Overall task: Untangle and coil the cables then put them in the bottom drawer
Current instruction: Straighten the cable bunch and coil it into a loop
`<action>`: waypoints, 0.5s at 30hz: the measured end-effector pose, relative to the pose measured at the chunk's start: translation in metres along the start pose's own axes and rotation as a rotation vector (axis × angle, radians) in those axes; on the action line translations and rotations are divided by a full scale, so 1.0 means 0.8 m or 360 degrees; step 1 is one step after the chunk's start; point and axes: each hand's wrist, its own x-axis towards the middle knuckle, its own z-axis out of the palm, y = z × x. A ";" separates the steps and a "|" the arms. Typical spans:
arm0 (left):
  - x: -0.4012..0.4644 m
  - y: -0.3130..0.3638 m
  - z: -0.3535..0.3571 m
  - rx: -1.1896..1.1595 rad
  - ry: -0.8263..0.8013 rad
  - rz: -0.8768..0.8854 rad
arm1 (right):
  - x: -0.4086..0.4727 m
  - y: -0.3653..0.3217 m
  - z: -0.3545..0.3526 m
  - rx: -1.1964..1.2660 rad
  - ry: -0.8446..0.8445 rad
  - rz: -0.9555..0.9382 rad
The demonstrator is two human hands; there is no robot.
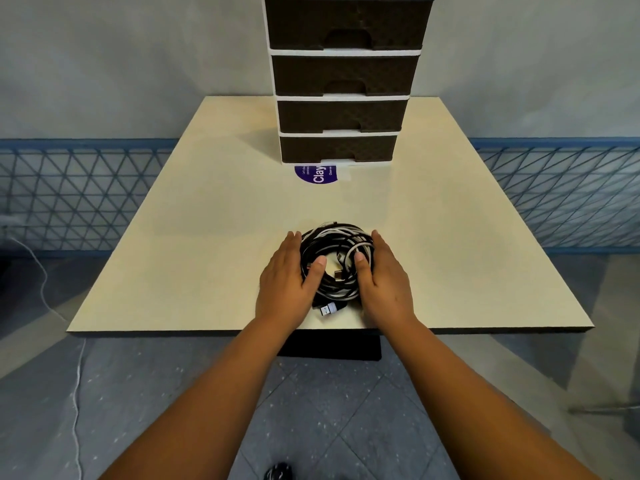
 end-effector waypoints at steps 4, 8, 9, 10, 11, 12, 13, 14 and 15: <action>-0.002 0.002 -0.003 -0.0028 -0.0056 -0.0041 | 0.001 -0.001 -0.006 0.0034 -0.0080 -0.0004; 0.001 0.000 -0.011 -0.0324 -0.0054 -0.0162 | 0.002 -0.002 -0.023 0.0219 -0.0214 0.0081; 0.002 0.000 -0.014 -0.0432 -0.0015 -0.0199 | 0.003 -0.002 -0.030 0.0293 -0.0230 0.0109; 0.003 -0.003 -0.017 -0.0536 0.0019 -0.0249 | 0.005 -0.001 -0.036 0.0371 -0.0239 0.0154; 0.004 -0.005 -0.021 -0.0627 0.0050 -0.0299 | 0.008 -0.002 -0.043 0.0453 -0.0240 0.0213; 0.006 -0.008 -0.026 -0.0688 0.0079 -0.0341 | 0.013 -0.001 -0.049 0.0523 -0.0233 0.0273; 0.008 -0.011 -0.031 -0.0709 0.0109 -0.0367 | 0.019 -0.001 -0.055 0.0570 -0.0216 0.0324; 0.012 -0.014 -0.036 -0.0699 0.0140 -0.0378 | 0.025 -0.003 -0.060 0.0585 -0.0189 0.0352; 0.017 -0.016 -0.043 -0.0674 0.0173 -0.0387 | 0.031 -0.004 -0.064 0.0584 -0.0159 0.0364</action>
